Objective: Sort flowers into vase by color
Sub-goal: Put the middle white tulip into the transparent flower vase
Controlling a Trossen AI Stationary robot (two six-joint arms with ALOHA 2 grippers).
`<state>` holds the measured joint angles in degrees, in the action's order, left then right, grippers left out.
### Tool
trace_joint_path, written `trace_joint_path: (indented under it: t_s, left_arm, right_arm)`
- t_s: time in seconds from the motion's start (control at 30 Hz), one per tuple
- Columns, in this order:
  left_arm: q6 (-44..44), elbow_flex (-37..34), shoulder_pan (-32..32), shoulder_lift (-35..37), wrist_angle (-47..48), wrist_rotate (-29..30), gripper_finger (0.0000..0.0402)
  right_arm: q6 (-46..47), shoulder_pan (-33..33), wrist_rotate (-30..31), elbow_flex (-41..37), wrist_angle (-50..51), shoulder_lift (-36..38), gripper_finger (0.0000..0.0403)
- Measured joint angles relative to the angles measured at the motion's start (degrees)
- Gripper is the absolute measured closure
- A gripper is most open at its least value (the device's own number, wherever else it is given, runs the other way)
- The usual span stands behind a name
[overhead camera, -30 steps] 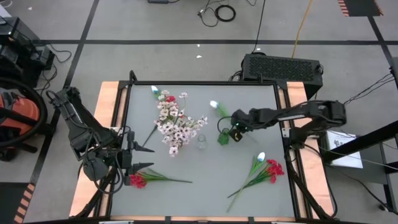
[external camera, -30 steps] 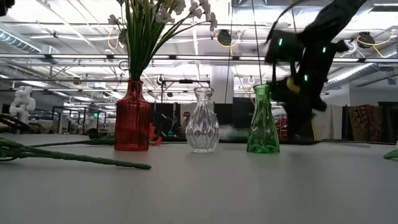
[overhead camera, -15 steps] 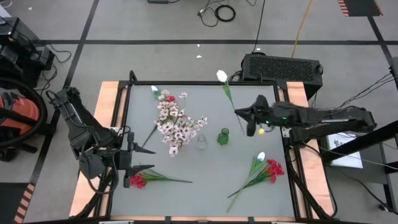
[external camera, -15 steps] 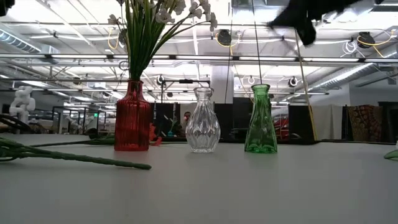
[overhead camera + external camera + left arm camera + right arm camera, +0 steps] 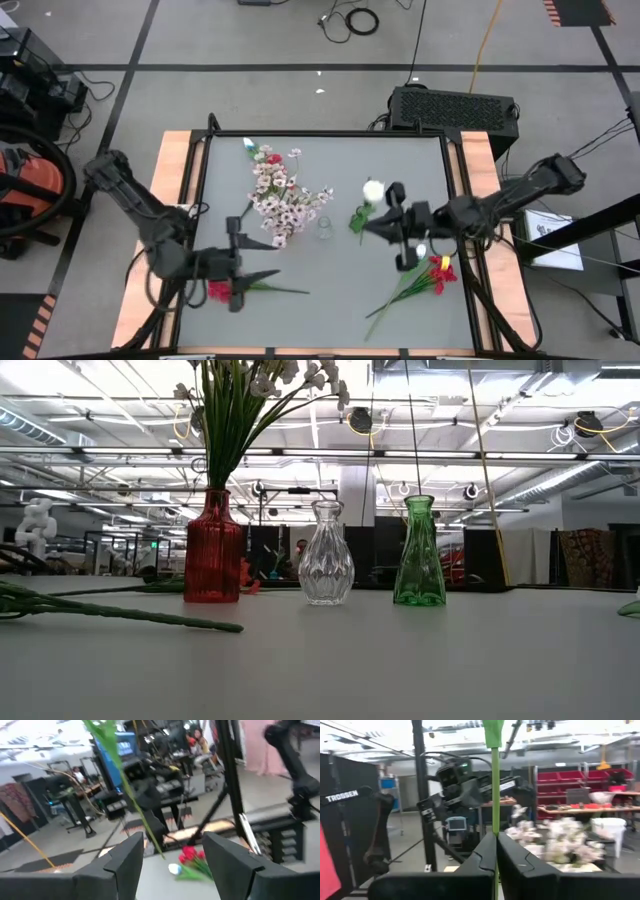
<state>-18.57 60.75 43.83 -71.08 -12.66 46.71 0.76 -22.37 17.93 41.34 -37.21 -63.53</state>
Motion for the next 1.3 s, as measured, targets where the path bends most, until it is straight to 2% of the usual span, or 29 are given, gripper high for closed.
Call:
trace_joint_path:
  t_s: [0.2,0.47,0.57,0.67,0.83,1.0,1.2,1.3]
  left_arm:
    - [-2.37,0.00,-4.26,-5.43,-10.06,-3.26,0.0189]
    - [1.37,0.01,-7.89,-6.08,-10.94,-4.59,0.0189]
    - [1.76,0.00,-7.86,-6.08,-10.42,-7.04,0.0189]
    - [2.62,0.02,-7.80,-6.08,-10.16,-9.25,0.0189]
    - [3.04,0.02,-7.86,-6.08,-9.98,-9.10,0.0189]
    - [1.65,0.03,-7.23,-5.42,-8.62,-2.77,0.0189]
    - [-0.94,0.13,0.00,0.57,-0.35,14.94,0.0189]
    - [2.48,0.11,4.48,3.64,4.64,19.90,0.0189]
  right_arm:
    - [-0.24,-1.05,0.20,0.29,-4.96,-5.37,0.0402]
    - [-7.10,-0.52,0.12,0.46,-7.59,-11.52,0.0402]
    - [-8.66,-0.07,0.14,0.68,-8.48,-12.26,0.0402]
    - [-9.58,0.29,0.24,2.60,-5.54,-13.35,0.0402]
    - [-11.73,1.67,1.92,7.84,1.30,-17.10,0.0402]
    - [-12.85,3.42,1.80,10.90,3.98,-21.06,0.0402]
    - [-13.50,5.61,0.63,10.84,2.00,-23.95,0.0402]
    - [-14.05,6.80,-1.21,10.84,2.10,-24.39,0.0403]
